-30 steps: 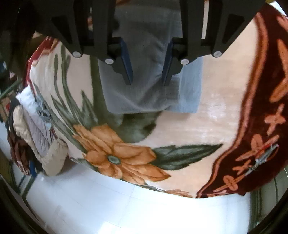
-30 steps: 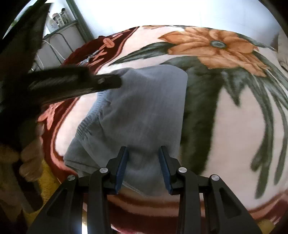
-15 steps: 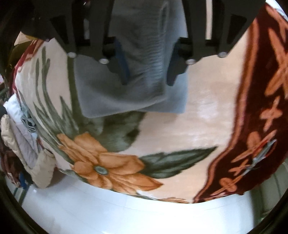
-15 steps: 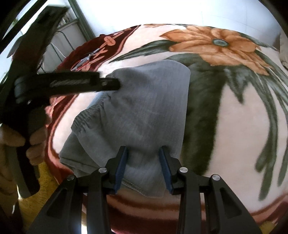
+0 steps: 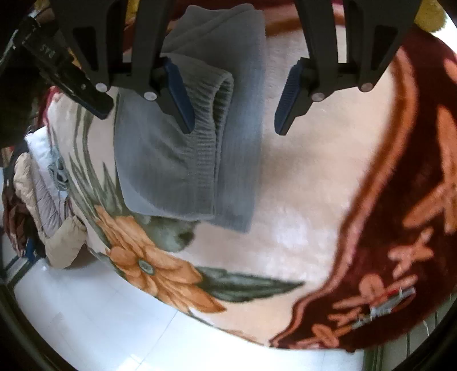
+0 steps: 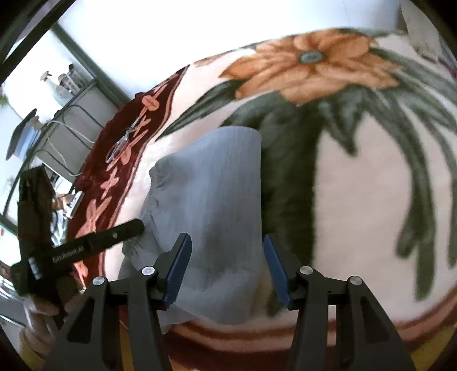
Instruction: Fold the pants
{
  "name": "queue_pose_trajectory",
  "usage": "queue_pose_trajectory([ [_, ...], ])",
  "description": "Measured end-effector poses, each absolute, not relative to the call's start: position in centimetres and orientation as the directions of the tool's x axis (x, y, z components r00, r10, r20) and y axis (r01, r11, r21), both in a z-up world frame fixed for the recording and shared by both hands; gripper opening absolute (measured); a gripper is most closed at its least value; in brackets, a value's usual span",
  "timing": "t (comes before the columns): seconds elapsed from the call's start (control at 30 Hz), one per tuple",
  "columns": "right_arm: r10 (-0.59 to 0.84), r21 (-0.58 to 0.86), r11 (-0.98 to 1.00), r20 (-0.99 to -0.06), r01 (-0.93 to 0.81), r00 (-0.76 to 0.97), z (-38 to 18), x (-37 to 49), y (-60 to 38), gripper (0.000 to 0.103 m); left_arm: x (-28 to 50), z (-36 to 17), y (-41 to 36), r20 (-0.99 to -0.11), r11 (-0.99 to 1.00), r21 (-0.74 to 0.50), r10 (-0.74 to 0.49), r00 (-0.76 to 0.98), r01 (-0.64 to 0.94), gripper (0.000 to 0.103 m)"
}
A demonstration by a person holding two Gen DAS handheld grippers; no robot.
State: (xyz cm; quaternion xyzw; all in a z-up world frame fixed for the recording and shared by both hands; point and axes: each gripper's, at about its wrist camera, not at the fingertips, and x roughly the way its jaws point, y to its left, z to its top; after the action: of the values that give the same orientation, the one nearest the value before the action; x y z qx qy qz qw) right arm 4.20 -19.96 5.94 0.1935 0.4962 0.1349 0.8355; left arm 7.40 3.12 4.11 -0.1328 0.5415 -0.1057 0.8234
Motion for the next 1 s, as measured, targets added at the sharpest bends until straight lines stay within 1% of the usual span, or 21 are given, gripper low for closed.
queue_pose_trajectory([
  [0.17,0.42,0.452,0.892,-0.804,-0.026,0.421,3.8,5.6,-18.8,0.055,7.5,3.4,2.9,-0.859,0.932,-0.362,-0.347,0.377,0.031,0.063],
  [0.37,0.465,0.506,0.862,-0.79,-0.003,0.4,2.2,6.0,-19.2,0.058,7.5,2.4,2.5,-0.85,0.917,-0.398,-0.381,0.364,0.03,0.064],
  [0.53,0.462,0.498,0.867,-0.791,-0.017,0.402,1.7,6.1,-18.9,0.066,7.7,2.1,2.1,-0.85,0.92,-0.39,-0.377,0.368,0.042,0.065],
  [0.67,0.433,0.457,0.888,-0.8,-0.046,0.416,1.8,5.9,-18.2,0.066,7.5,2.1,1.8,-0.853,0.926,-0.373,-0.363,0.375,0.047,0.065],
  [0.7,0.431,0.453,0.89,-0.804,-0.047,0.41,1.9,5.9,-18.1,0.065,7.5,2.1,1.7,-0.853,0.927,-0.372,-0.361,0.377,0.048,0.062],
  [0.8,0.429,0.454,0.89,-0.803,-0.04,0.414,2.4,5.8,-18.0,0.057,7.2,2.4,1.5,-0.85,0.925,-0.374,-0.369,0.377,0.061,0.054],
  [0.87,0.429,0.453,0.89,-0.797,-0.048,0.425,2.7,5.5,-17.8,0.047,7.0,2.6,1.3,-0.85,0.928,-0.367,-0.364,0.38,0.07,0.051],
  [0.93,0.437,0.459,0.886,-0.784,-0.062,0.442,3.4,5.0,-17.7,0.029,6.7,2.9,1.0,-0.845,0.927,-0.367,-0.369,0.387,0.082,0.044],
  [1.0,0.432,0.449,0.89,-0.779,-0.076,0.455,4.2,4.6,-17.7,0.023,6.4,3.5,0.8,-0.842,0.93,-0.355,-0.363,0.4,0.097,0.033],
])
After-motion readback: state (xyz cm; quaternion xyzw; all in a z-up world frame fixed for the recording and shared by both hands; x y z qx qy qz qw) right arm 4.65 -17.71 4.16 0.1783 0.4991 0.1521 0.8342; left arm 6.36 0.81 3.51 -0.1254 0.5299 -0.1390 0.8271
